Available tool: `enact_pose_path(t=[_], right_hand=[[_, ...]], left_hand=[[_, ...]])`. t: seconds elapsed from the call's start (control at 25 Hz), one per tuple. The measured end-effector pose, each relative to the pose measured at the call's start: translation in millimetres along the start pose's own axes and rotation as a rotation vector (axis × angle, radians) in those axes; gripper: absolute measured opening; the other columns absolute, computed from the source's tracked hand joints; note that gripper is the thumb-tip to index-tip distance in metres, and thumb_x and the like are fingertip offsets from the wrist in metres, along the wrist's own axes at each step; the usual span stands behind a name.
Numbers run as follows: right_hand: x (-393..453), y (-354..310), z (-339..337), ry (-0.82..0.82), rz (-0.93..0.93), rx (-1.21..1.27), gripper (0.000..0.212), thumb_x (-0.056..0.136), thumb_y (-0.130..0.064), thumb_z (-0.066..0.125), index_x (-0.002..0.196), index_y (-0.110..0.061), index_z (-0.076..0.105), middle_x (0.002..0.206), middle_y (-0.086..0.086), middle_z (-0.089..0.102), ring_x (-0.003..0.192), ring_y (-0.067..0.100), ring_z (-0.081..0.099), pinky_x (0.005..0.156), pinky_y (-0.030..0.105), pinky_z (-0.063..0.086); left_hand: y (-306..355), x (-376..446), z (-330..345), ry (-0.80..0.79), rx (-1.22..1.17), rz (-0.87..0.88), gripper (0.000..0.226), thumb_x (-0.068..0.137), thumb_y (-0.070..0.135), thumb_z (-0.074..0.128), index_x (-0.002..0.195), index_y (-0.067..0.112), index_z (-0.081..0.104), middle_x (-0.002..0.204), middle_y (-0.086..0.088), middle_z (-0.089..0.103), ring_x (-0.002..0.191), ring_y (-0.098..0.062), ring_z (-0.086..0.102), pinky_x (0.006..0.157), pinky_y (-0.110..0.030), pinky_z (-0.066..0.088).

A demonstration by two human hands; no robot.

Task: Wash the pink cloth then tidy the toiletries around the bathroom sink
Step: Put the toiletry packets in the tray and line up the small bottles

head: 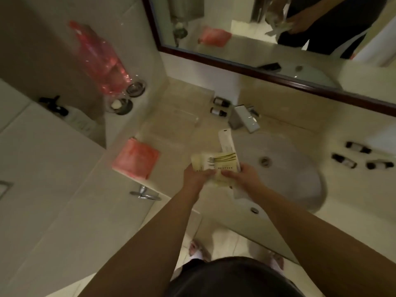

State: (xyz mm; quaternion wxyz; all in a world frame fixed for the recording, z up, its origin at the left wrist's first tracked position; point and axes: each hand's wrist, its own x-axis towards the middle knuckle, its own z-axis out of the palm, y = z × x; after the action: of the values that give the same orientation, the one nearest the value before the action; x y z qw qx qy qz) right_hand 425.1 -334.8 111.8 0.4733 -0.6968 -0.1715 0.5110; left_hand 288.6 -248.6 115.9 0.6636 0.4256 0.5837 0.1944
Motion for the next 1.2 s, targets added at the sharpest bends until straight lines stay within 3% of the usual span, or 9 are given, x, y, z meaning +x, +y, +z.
enact_pose_path(t=[0.12, 0.24, 0.36, 0.52, 0.68, 0.76, 0.96, 1.04, 1.2], right_hand=[[8, -6, 55, 0.005, 0.012, 0.032, 0.029, 0.079, -0.012, 0.075, 0.106, -0.008, 0.068, 0.095, 0.007, 0.073, 0.073, 0.014, 0.071, 0.054, 0.023, 0.053], [18, -14, 84, 0.007, 0.015, 0.036, 0.027, 0.083, -0.014, 0.07, 0.109, -0.005, 0.066, 0.096, 0.012, 0.072, 0.072, 0.023, 0.069, 0.054, 0.029, 0.053], [31, -26, 96, 0.047, 0.068, 0.066, 0.02, 0.088, -0.012, 0.057, 0.107, -0.007, 0.063, 0.091, 0.013, 0.068, 0.069, 0.027, 0.064, 0.053, 0.034, 0.053], [54, -42, 96, 0.039, 0.07, 0.029, 0.025, 0.087, -0.008, 0.047, 0.108, -0.011, 0.06, 0.095, 0.009, 0.065, 0.077, 0.025, 0.062, 0.062, 0.036, 0.056], [76, -53, 84, -0.004, 0.018, 0.007, 0.031, 0.086, -0.007, 0.059, 0.116, -0.01, 0.061, 0.103, 0.006, 0.069, 0.084, 0.016, 0.067, 0.061, 0.026, 0.055], [85, -55, 78, -0.024, 0.015, 0.003, 0.035, 0.084, -0.009, 0.066, 0.118, -0.01, 0.061, 0.105, 0.005, 0.07, 0.086, 0.017, 0.069, 0.064, 0.028, 0.057], [98, -58, 69, 0.017, 0.04, 0.127, 0.032, 0.082, -0.009, 0.07, 0.114, -0.01, 0.063, 0.104, 0.007, 0.071, 0.089, 0.018, 0.07, 0.072, 0.033, 0.059], [107, -59, 72, 0.035, 0.068, 0.183, 0.031, 0.081, -0.009, 0.072, 0.11, -0.012, 0.064, 0.103, 0.007, 0.071, 0.09, 0.021, 0.07, 0.075, 0.037, 0.059], [127, -58, 97, 0.101, 0.129, 0.234, 0.034, 0.079, -0.014, 0.074, 0.111, -0.012, 0.062, 0.102, 0.007, 0.071, 0.089, 0.022, 0.07, 0.073, 0.039, 0.06]], left_hand=[[13, 17, -53, 0.02, -0.016, 0.011, 0.038, 0.067, -0.003, 0.079, 0.102, 0.004, 0.067, 0.092, -0.013, 0.073, 0.081, -0.027, 0.071, 0.071, -0.036, 0.06], [23, 27, -83, -0.004, 0.004, 0.025, 0.032, 0.071, 0.001, 0.078, 0.101, 0.007, 0.067, 0.092, -0.011, 0.074, 0.078, -0.024, 0.072, 0.068, -0.034, 0.06], [25, 38, -90, 0.012, -0.01, -0.016, 0.014, 0.079, 0.007, 0.069, 0.09, 0.016, 0.065, 0.086, -0.007, 0.07, 0.076, -0.022, 0.067, 0.067, -0.032, 0.056], [38, 49, -86, 0.045, 0.046, -0.043, 0.013, 0.082, 0.008, 0.062, 0.087, 0.02, 0.059, 0.084, -0.003, 0.064, 0.071, -0.016, 0.058, 0.059, -0.025, 0.046], [59, 69, -81, 0.102, 0.07, -0.033, 0.021, 0.081, 0.009, 0.065, 0.102, 0.013, 0.06, 0.081, 0.0, 0.064, 0.069, -0.015, 0.059, 0.06, -0.026, 0.046], [68, 81, -80, 0.113, 0.052, -0.031, 0.02, 0.081, 0.007, 0.065, 0.099, 0.014, 0.062, 0.082, -0.001, 0.067, 0.07, -0.016, 0.063, 0.065, -0.028, 0.05], [88, 106, -85, 0.074, 0.093, -0.029, 0.024, 0.079, 0.001, 0.066, 0.103, 0.003, 0.066, 0.093, -0.013, 0.072, 0.076, -0.025, 0.07, 0.063, -0.032, 0.058], [98, 121, -88, 0.097, 0.128, -0.037, 0.024, 0.08, 0.001, 0.067, 0.103, 0.004, 0.067, 0.09, -0.011, 0.072, 0.075, -0.023, 0.069, 0.06, -0.028, 0.059], [113, 160, -100, 0.031, 0.237, -0.039, 0.033, 0.078, 0.001, 0.066, 0.11, 0.004, 0.066, 0.104, -0.015, 0.071, 0.093, -0.031, 0.069, 0.084, -0.045, 0.057]])
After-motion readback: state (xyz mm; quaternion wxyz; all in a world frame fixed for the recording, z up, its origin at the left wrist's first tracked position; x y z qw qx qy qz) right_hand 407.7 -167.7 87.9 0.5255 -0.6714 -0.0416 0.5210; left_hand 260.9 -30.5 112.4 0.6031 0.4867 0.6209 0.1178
